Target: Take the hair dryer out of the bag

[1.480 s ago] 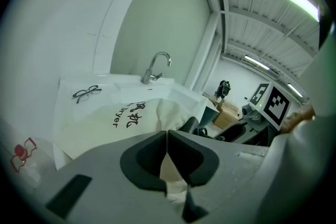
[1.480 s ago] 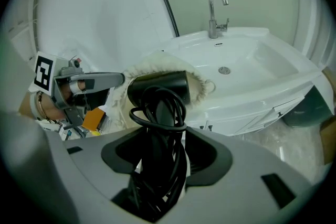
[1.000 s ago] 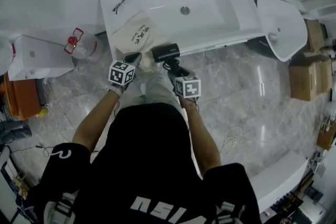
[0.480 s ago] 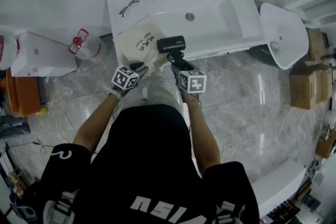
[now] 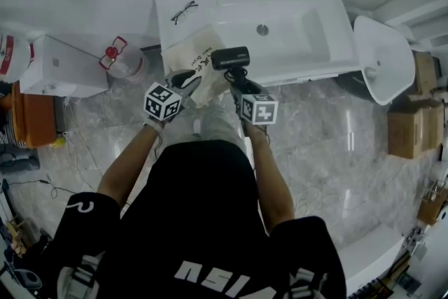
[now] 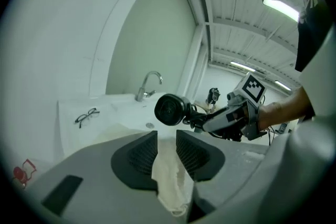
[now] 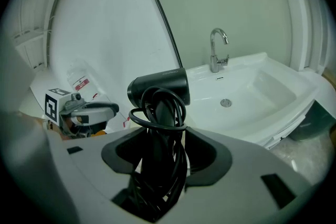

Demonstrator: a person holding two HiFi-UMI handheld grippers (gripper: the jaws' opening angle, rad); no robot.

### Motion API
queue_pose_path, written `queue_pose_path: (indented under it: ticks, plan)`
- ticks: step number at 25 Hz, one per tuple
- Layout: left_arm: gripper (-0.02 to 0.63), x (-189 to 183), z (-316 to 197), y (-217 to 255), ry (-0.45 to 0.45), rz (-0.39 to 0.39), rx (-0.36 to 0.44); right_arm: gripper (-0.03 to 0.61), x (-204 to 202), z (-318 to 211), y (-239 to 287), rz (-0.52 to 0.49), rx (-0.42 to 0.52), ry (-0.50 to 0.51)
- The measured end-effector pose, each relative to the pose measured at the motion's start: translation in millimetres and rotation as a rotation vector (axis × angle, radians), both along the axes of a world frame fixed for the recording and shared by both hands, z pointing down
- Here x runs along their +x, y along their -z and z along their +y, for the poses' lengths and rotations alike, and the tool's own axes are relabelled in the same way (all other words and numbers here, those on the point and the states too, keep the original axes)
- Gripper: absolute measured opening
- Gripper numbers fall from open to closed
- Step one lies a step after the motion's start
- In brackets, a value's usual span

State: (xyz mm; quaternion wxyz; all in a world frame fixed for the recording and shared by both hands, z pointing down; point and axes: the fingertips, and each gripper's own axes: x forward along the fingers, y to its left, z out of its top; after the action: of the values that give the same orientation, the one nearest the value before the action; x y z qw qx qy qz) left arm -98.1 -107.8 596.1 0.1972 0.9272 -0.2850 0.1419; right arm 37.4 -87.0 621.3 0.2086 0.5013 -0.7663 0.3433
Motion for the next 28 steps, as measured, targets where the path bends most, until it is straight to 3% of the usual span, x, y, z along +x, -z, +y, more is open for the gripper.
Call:
queue_pose_path:
  ticks: [7, 10, 19, 28]
  plan:
    - [0.043, -22, -24, 50, 0.111, 0.047, 0.119, 0.219, -19, -20, 21, -0.008, 0.054, 0.034]
    - [0.002, -30, -29, 51, 0.135, 0.044, 0.125, 0.219, -24, -27, 28, -0.010, 0.078, 0.045]
    - [-0.002, -35, -28, 51, 0.163, 0.030, 0.129, 0.219, -26, -30, 37, -0.014, 0.090, 0.053]
    - [-0.002, -18, -24, 52, 0.126, 0.036, 0.128, 0.219, -15, -25, 38, -0.023, 0.095, 0.028]
